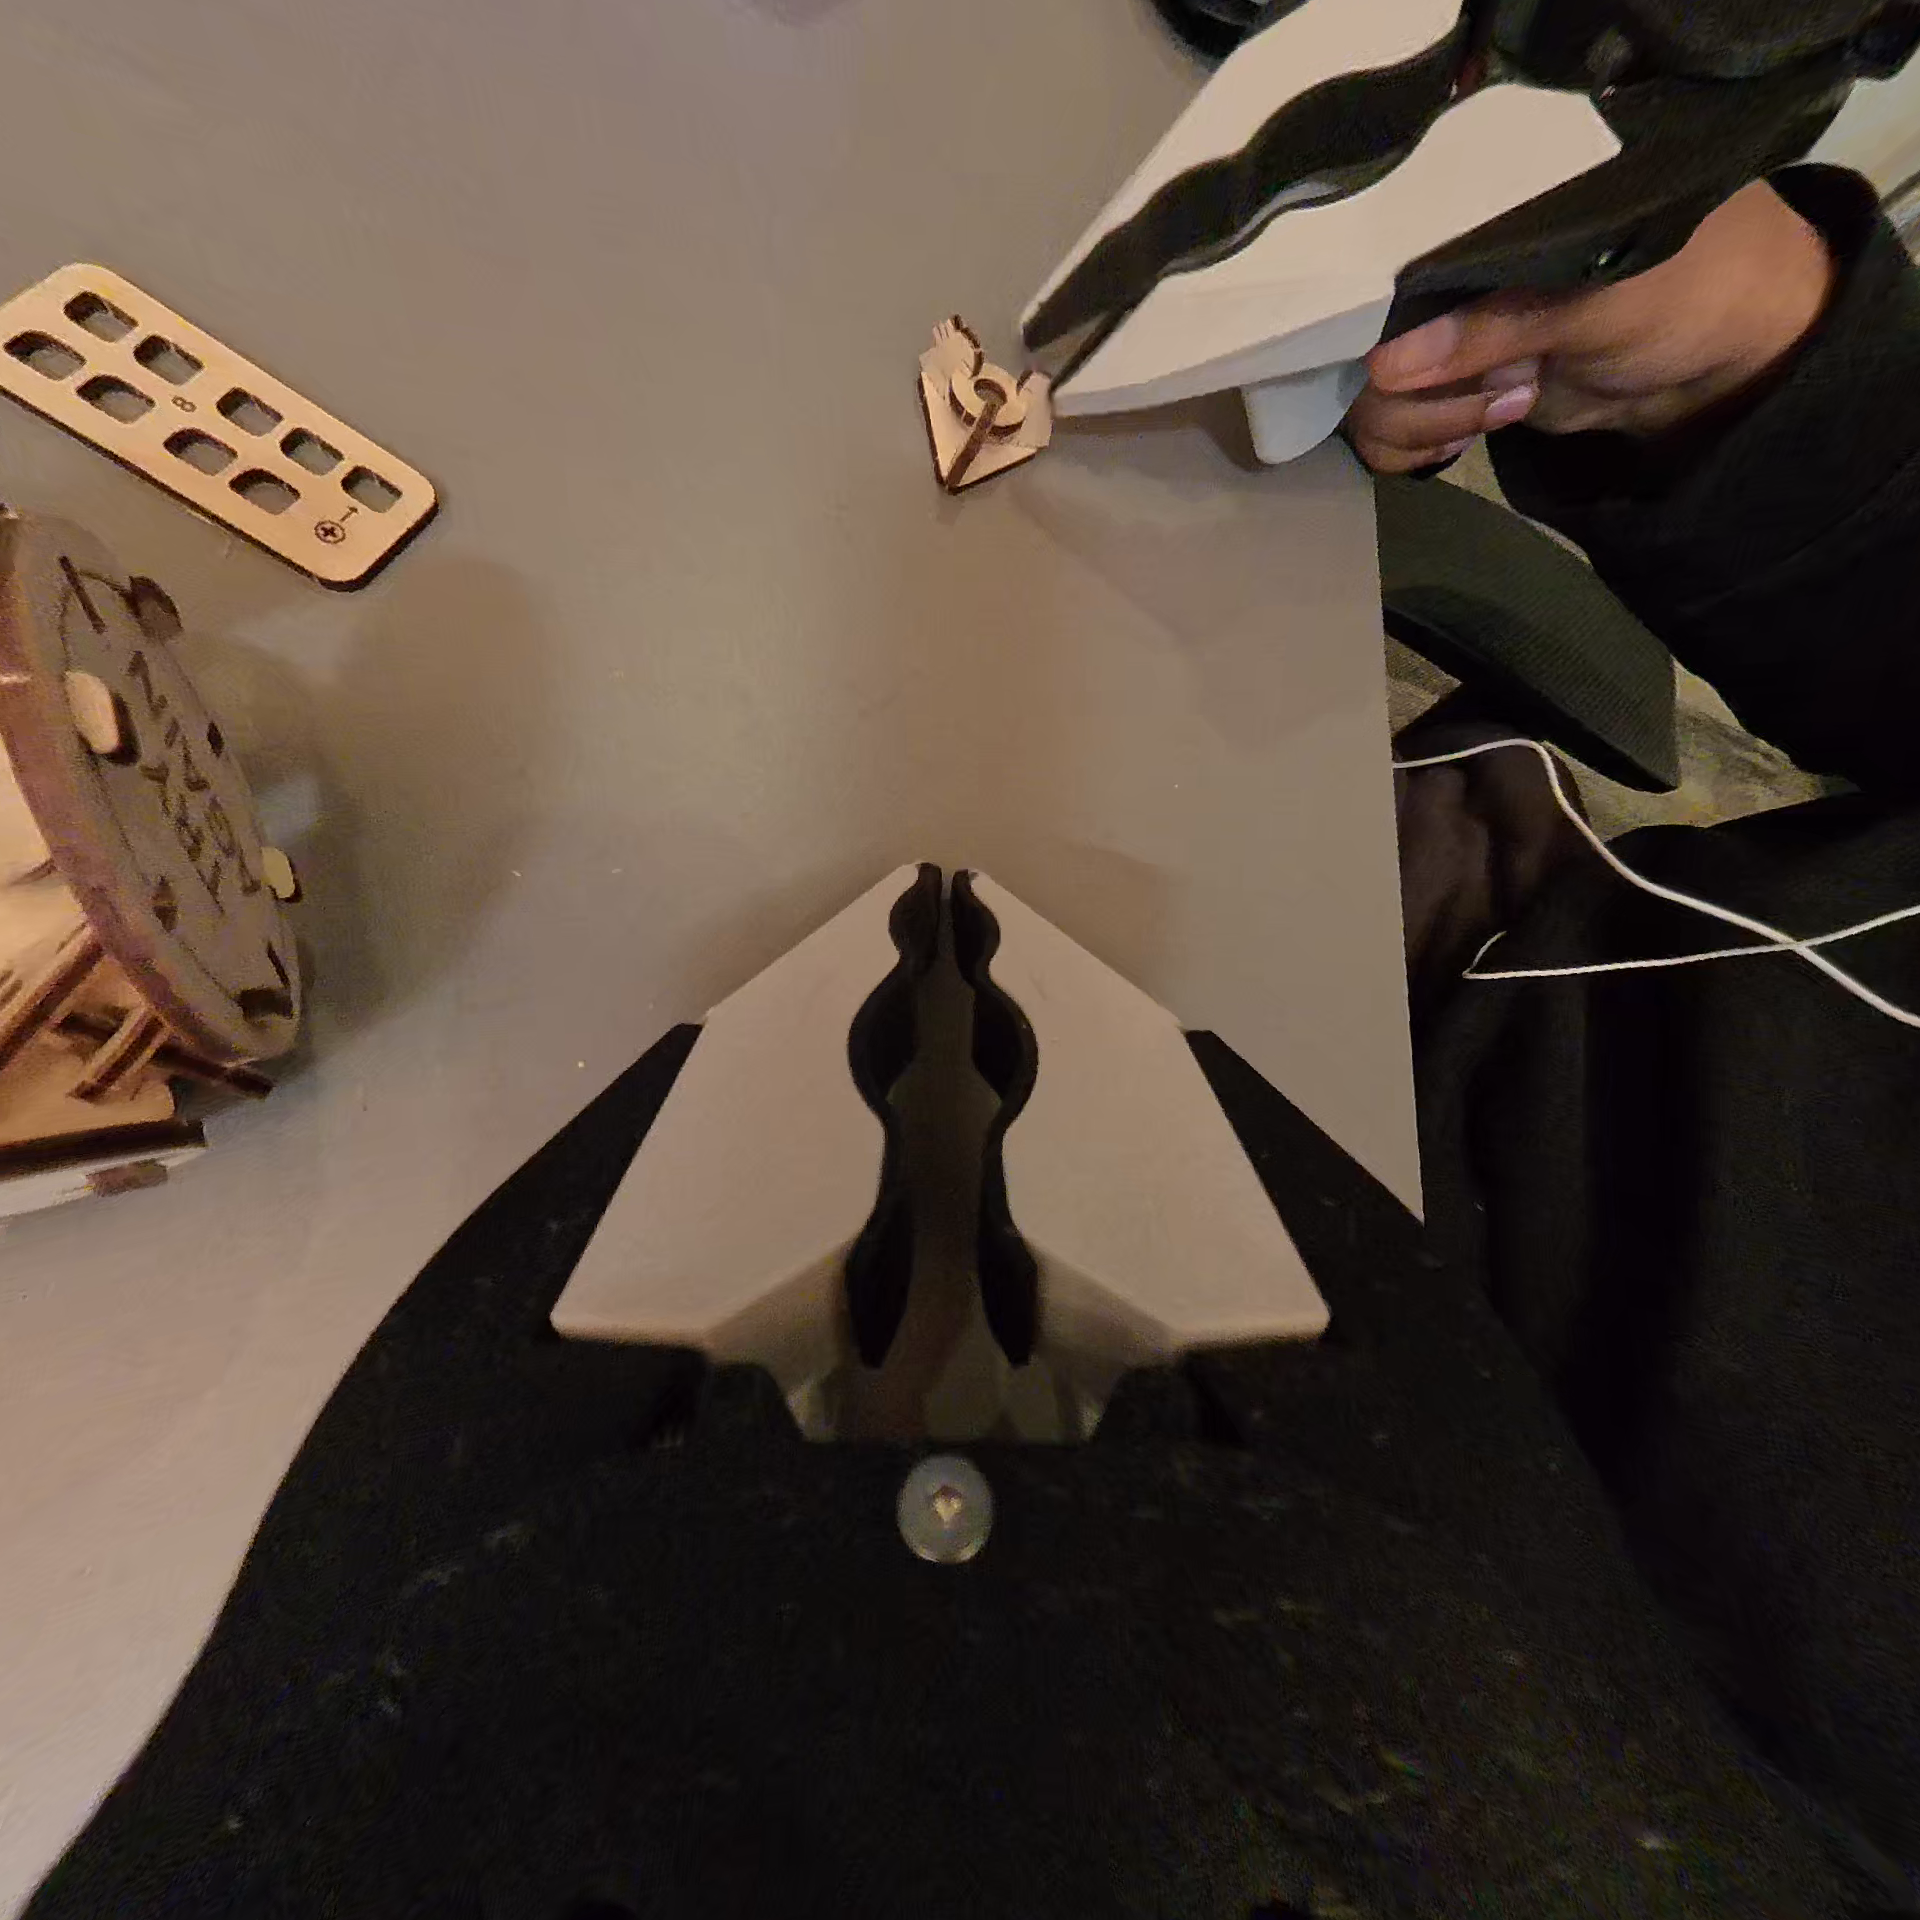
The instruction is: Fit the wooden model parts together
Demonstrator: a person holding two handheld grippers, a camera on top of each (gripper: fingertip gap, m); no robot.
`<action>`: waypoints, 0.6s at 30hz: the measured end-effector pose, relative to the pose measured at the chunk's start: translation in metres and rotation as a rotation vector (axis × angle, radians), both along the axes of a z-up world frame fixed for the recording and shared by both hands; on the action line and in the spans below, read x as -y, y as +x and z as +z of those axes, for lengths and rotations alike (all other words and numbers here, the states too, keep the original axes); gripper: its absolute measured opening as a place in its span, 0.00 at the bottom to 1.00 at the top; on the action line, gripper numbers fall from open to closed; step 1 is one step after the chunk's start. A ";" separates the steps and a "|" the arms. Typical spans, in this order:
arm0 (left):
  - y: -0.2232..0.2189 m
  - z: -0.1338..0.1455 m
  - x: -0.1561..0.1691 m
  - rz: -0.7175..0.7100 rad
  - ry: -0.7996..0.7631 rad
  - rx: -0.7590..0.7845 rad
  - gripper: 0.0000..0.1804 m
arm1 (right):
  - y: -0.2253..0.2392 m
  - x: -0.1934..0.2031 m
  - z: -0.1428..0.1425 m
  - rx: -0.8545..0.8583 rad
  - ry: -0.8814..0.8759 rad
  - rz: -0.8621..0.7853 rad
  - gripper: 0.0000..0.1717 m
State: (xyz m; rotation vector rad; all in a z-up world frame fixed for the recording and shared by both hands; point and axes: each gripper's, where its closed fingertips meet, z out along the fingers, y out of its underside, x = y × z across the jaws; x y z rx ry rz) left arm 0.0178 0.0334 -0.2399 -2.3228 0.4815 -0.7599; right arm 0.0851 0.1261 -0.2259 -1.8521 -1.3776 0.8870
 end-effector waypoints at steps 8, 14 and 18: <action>-0.001 0.006 0.000 0.006 0.030 0.026 0.01 | -0.015 0.024 0.015 -0.025 0.231 0.080 0.00; -0.013 0.076 -0.007 0.071 0.407 0.176 0.14 | -0.079 0.072 0.097 -0.193 1.199 0.330 0.00; -0.042 0.124 -0.002 0.178 0.595 0.393 0.29 | -0.127 0.095 0.110 -0.365 1.354 0.527 0.00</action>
